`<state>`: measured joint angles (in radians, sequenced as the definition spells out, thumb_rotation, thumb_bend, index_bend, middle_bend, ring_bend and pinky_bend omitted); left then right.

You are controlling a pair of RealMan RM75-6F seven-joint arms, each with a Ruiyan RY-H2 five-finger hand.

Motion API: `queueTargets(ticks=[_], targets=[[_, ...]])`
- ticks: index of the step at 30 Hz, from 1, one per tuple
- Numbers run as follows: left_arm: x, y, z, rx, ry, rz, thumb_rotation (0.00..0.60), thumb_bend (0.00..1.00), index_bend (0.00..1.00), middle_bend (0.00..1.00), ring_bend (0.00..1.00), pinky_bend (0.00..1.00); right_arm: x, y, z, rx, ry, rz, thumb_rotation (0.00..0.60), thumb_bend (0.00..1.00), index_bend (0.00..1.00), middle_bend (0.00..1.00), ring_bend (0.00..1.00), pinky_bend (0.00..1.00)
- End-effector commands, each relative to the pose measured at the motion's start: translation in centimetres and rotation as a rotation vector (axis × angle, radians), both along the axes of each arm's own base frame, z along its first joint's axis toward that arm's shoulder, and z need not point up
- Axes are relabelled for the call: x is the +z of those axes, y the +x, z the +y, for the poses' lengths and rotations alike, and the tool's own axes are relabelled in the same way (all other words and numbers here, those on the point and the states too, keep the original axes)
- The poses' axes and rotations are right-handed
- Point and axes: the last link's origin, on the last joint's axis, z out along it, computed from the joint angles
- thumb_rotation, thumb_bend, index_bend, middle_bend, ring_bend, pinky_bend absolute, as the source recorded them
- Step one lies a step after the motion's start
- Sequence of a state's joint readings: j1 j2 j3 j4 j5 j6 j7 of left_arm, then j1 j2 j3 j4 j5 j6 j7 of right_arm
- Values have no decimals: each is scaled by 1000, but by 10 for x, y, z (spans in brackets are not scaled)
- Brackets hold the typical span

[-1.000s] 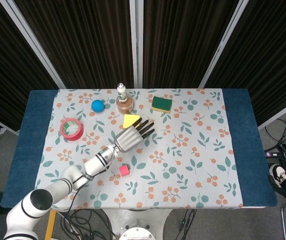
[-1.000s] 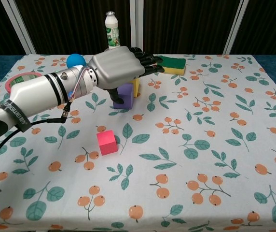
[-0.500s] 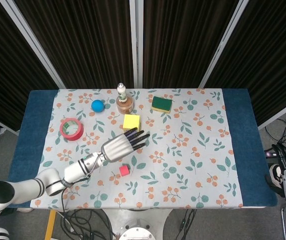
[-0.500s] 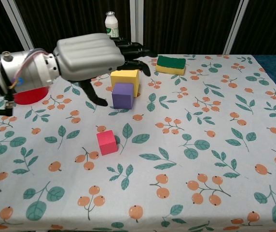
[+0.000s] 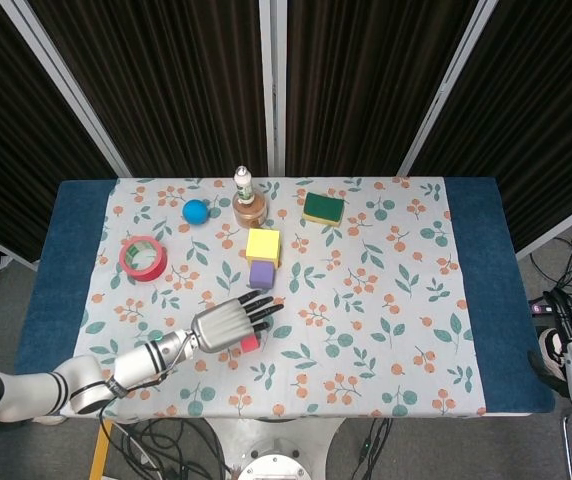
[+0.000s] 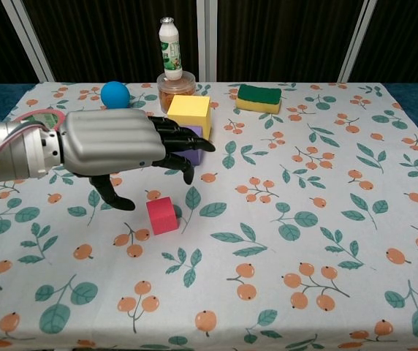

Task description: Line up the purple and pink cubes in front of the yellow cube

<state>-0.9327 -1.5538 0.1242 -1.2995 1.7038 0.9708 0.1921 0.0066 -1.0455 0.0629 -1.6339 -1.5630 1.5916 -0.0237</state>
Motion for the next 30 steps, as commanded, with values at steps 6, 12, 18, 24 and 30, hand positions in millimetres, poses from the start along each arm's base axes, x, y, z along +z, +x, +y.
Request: queueTargets(ticks=[6, 12, 18, 24, 30], targets=[[-10, -5, -5, -2, -10, 19, 600, 256, 371, 50, 72, 148, -1, 0, 0, -1, 2, -2, 600, 202, 25, 52, 0, 102], [-17, -5, -6, -4, -16, 17, 600, 286, 400, 51, 71, 149, -1, -1, 1, -7, -3, -1, 600, 201, 25, 52, 0, 102], [-22, -7, -7, -8, -18, 1, 600, 315, 467, 50, 72, 148, -1, -1, 1, -10, -3, -3, 600, 200, 25, 52, 0, 102], [-25, -9, -9, -8, -19, -4, 600, 325, 504, 50, 53, 129, 0, -1, 2, -8, -5, -4, 600, 203, 25, 52, 0, 102], [-21, -7, -7, -35, -3, -14, 600, 370, 550, 50, 45, 118, -1, 0, 3, -2, -6, -7, 600, 201, 25, 52, 0, 102]])
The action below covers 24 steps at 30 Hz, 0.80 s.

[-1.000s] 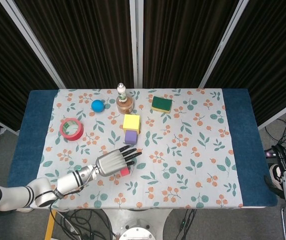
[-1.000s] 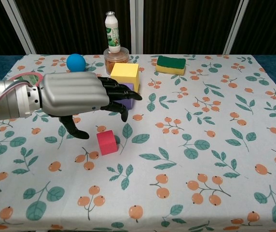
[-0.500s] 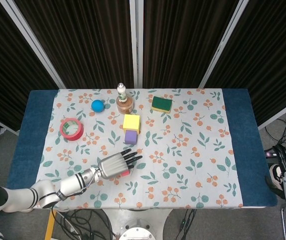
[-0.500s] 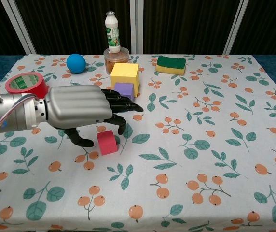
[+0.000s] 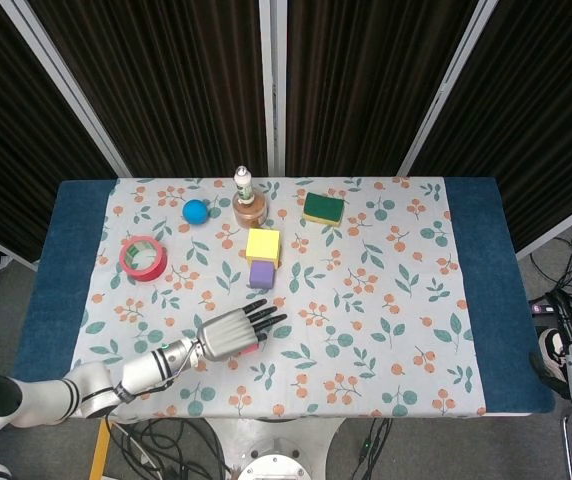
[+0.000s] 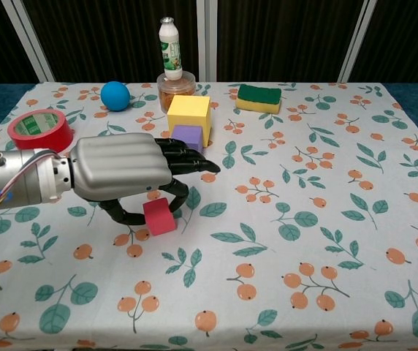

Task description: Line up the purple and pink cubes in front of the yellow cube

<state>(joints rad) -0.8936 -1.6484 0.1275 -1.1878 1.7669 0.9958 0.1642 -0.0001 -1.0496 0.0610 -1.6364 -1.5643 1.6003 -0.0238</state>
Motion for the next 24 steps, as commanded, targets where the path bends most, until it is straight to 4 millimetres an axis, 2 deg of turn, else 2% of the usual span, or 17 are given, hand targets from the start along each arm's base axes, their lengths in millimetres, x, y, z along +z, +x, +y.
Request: queueTargets(ticks=[1, 6, 11, 18, 24], targets=[[4, 3, 5, -26, 22, -4, 600, 372, 550, 50, 45, 117, 0, 0, 1, 1, -3, 0, 600, 201, 25, 52, 0, 102], [16, 16, 24, -111, 79, -10, 600, 373, 551, 48, 45, 117, 2, 0, 3, 1, -9, 2, 600, 202, 25, 52, 0, 102], [20, 30, 48, -204, 82, 1, 600, 373, 551, 0, 45, 115, 2, -1, 5, -7, -18, 0, 600, 202, 25, 52, 0, 102], [8, 33, 68, -258, 84, 75, 600, 373, 550, 0, 45, 113, 4, -2, 7, -17, -27, 2, 600, 203, 25, 52, 0, 102], [0, 32, 78, -246, 86, 109, 600, 373, 547, 0, 45, 112, 4, -3, 6, -23, -26, 7, 600, 203, 25, 52, 0, 103]])
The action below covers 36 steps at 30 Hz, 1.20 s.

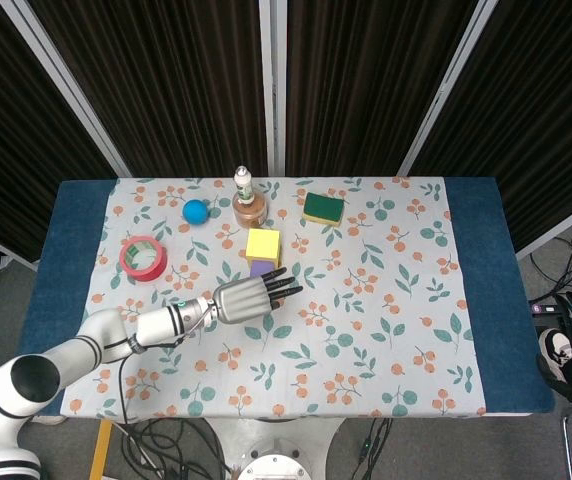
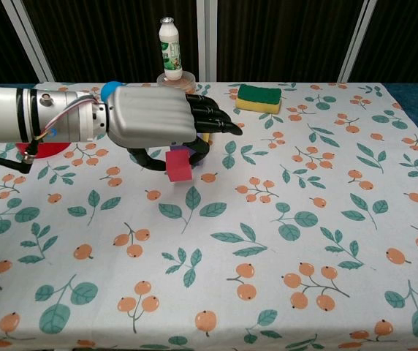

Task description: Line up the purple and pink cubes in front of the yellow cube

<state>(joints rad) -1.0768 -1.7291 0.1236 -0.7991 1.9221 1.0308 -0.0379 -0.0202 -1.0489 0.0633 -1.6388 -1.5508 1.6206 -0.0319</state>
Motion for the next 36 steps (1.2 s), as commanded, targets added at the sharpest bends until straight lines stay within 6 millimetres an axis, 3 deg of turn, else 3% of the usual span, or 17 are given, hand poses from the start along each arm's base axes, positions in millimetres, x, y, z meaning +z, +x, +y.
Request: queueTargets(ticks=[1, 36], targets=[[-6, 2, 4, 3, -2, 21, 600, 373, 546, 0, 45, 112, 0, 0, -1, 0, 1, 1, 600, 202, 26, 52, 0, 102], [-20, 12, 19, 33, 34, 64, 600, 364, 491, 0, 45, 112, 3, -6, 2, -29, -10, -2, 600, 200, 18, 51, 0, 103]])
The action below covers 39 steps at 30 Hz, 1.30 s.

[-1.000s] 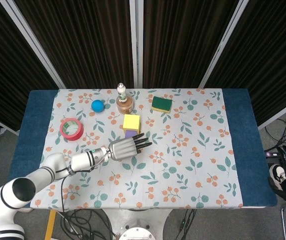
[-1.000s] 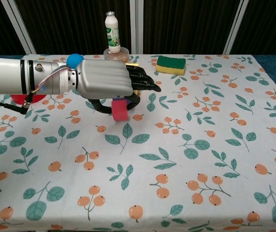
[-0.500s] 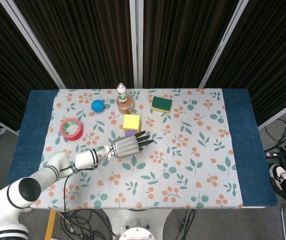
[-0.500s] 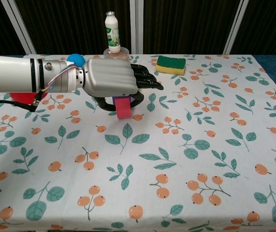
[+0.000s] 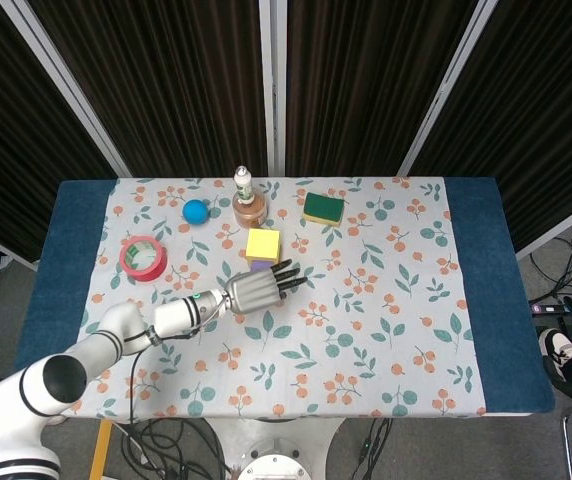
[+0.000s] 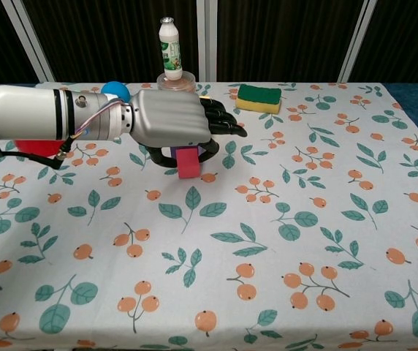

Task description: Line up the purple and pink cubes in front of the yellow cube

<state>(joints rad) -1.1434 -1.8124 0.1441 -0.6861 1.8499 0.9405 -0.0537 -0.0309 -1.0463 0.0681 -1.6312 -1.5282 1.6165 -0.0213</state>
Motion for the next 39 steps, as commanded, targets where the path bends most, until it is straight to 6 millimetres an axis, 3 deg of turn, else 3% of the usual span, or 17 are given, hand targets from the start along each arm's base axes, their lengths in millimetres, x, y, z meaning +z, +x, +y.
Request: queueTargets(ticks=[1, 12, 23, 39], targets=[[0, -1, 0, 3, 0, 0, 600, 363, 484, 0, 45, 112, 0, 0, -1, 1, 1, -2, 600, 200, 17, 51, 0, 103], [2, -4, -1, 14, 2, -17, 600, 338, 400, 0, 45, 111, 0, 1, 0, 2, 2, -2, 600, 205, 14, 51, 0, 102], [31, 8, -14, 164, -49, -370, 600, 239, 304, 0, 45, 112, 0, 2, 1, 14, 5, -4, 600, 204, 14, 50, 0, 102], [-15, 24, -27, 193, 2, -330, 600, 29, 154, 0, 45, 113, 2, 1, 3, 12, -3, -4, 600, 202, 12, 45, 0, 102]])
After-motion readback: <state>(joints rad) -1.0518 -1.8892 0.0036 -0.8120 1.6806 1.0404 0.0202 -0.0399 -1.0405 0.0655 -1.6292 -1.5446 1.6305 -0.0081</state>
